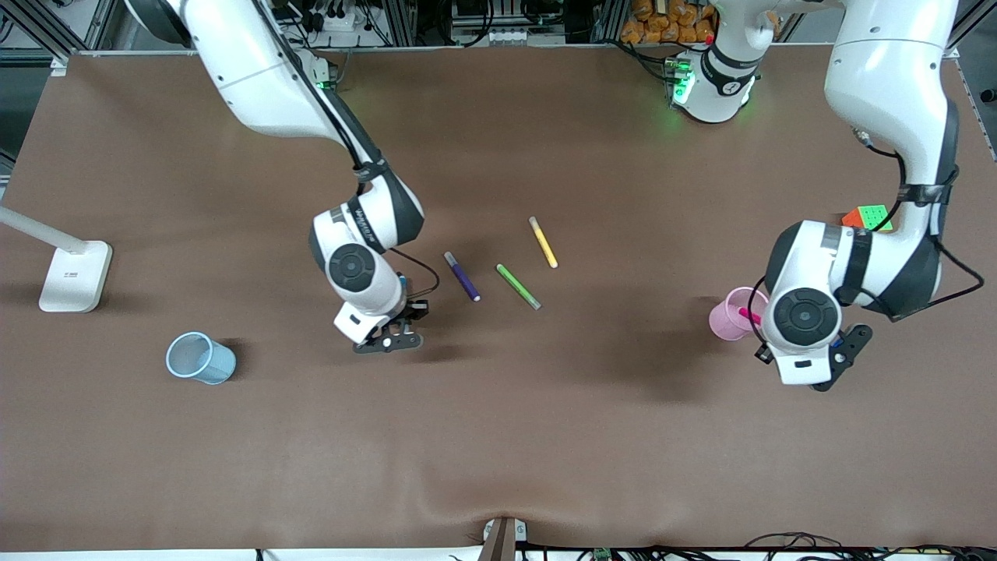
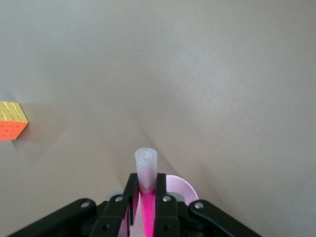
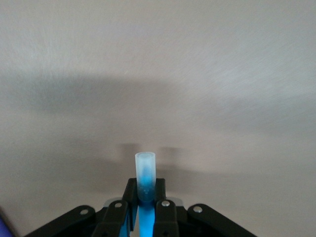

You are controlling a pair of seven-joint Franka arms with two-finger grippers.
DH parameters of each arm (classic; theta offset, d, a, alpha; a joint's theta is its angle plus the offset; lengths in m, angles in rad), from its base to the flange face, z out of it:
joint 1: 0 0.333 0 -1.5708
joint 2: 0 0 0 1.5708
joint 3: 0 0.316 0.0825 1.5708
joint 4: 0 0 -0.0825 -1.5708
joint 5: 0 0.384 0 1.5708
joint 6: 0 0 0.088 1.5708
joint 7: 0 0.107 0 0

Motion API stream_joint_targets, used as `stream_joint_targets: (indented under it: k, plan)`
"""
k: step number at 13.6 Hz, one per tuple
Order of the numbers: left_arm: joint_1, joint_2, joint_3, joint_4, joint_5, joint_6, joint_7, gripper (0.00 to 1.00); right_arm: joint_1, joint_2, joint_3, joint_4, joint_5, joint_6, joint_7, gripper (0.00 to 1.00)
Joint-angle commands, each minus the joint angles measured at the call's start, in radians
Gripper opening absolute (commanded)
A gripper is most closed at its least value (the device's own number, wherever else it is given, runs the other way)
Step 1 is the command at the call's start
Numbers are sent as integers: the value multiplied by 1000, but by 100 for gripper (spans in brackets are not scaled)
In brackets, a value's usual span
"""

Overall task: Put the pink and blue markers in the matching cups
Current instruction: 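Carry the pink marker over the pink cup while the right gripper carries blue, then drop the pink marker into the pink cup with the left gripper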

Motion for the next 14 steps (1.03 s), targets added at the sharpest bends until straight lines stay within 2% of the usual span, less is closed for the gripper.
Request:
stream_joint_targets:
  k: [1,2,5,9,13,14]
  plan:
    - [-39,-5,3,1,61,-56,-56,0,-71,-96,14,-19,11,-52,-147,0]
    - [-40,-5,2,2,61,-62,-54,5,-89,-117,14,-17,13,-60,-188,0]
    - [-38,-14,0,8,50,-64,-36,100,-145,-191,17,-13,19,-89,-306,0]
    - [-23,-52,-23,25,-17,-70,54,100,-233,-259,16,-4,129,-170,-541,0]
    - [49,-167,-23,53,-329,-78,385,100,-355,-322,16,-7,215,-252,-789,0]
    - [55,-201,-18,51,-356,-78,456,100,-385,-332,16,-5,221,-261,-852,0]
